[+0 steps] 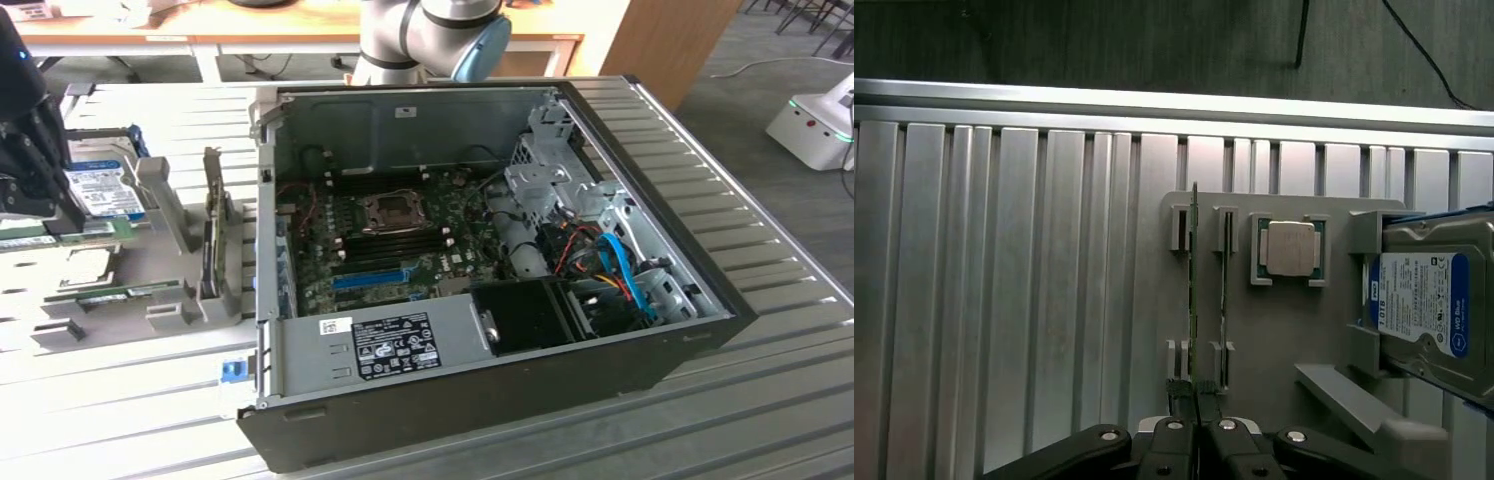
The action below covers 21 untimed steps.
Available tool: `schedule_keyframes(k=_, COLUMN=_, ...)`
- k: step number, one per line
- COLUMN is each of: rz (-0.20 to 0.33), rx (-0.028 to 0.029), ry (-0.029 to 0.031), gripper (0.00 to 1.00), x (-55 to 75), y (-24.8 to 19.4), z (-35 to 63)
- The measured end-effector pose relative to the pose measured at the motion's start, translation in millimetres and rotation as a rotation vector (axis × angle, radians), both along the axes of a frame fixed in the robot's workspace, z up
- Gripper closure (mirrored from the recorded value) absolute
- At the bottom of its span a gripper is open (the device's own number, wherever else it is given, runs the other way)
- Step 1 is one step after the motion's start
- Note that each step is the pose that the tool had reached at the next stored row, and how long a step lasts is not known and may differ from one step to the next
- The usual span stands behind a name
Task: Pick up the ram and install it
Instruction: 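Pick up the ram and move it above insertion slot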
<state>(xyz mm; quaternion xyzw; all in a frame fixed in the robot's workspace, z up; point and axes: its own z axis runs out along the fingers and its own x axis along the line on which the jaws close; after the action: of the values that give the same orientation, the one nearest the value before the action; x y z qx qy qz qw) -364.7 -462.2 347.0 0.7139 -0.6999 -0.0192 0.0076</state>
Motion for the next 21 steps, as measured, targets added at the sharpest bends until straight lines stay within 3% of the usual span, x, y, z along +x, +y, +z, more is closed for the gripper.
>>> schedule_keyframes(k=21, rz=0.0, rx=0.0, ry=0.0009, gripper=0.88, x=0.4, y=0.0, z=35.7)
